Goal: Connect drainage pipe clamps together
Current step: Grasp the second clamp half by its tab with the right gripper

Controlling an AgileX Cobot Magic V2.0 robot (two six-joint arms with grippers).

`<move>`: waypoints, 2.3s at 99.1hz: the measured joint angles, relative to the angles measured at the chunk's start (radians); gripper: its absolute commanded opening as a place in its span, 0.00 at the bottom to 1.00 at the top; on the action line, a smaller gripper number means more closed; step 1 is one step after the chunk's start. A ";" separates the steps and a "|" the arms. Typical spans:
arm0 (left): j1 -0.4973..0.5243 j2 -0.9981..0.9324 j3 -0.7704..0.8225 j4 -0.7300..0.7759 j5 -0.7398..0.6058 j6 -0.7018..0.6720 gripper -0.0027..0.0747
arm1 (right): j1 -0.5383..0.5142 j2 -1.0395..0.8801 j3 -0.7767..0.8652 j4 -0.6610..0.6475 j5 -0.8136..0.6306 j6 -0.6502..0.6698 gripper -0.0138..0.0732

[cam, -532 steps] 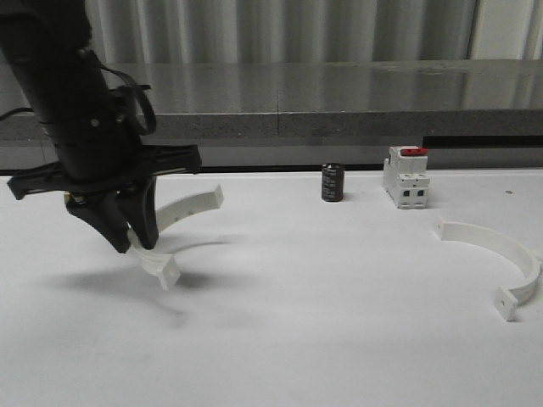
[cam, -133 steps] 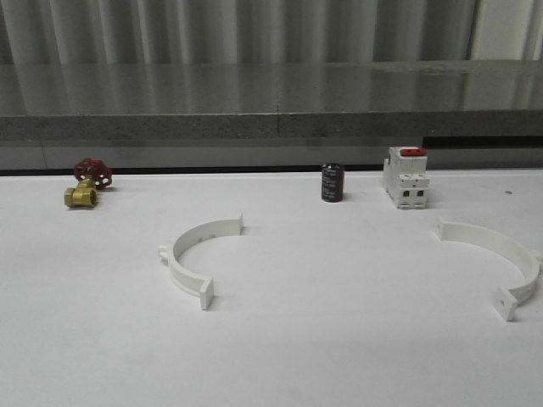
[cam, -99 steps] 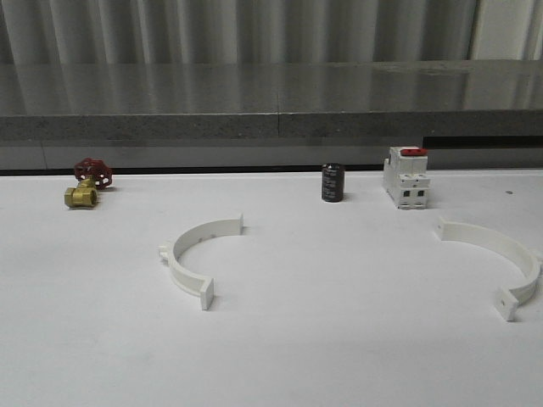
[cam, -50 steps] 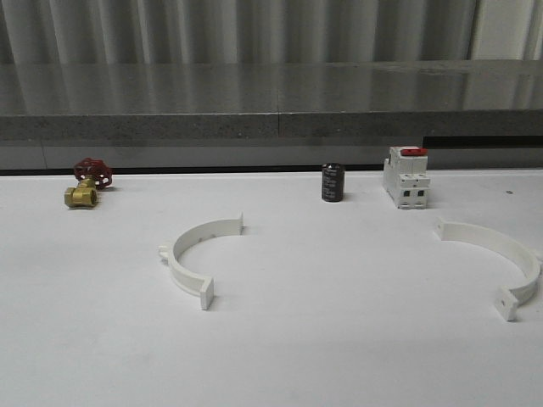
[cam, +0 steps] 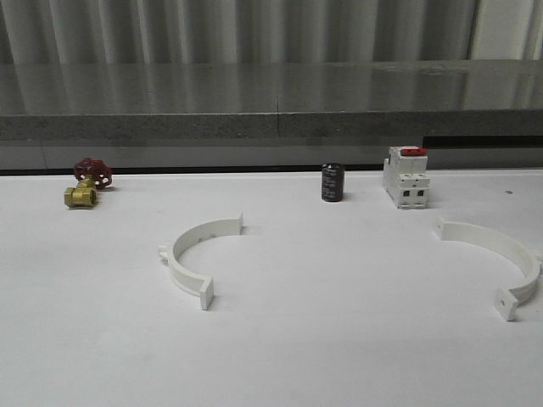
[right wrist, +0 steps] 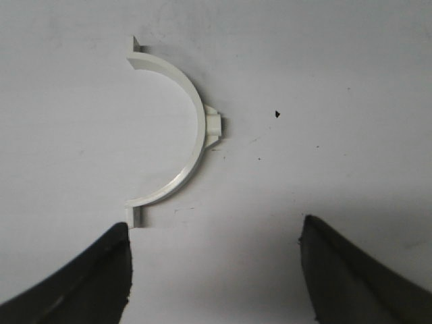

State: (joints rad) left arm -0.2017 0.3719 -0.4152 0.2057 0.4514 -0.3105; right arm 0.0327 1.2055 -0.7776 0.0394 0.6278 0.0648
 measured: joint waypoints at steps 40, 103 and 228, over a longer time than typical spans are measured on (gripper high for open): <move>0.000 0.000 0.000 0.000 0.000 0.000 0.01 | 0.000 0.351 -0.162 0.002 -0.044 0.000 0.77; 0.000 0.000 0.000 0.000 0.000 0.000 0.01 | 0.029 0.581 -0.214 0.002 -0.094 0.000 0.64; 0.000 0.000 0.000 0.000 0.000 0.000 0.01 | 0.050 0.586 -0.271 0.058 -0.076 0.004 0.31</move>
State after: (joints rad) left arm -0.2017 0.3719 -0.4152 0.2057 0.4514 -0.3105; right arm 0.0827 1.7911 -1.0489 0.0977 0.5518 0.0687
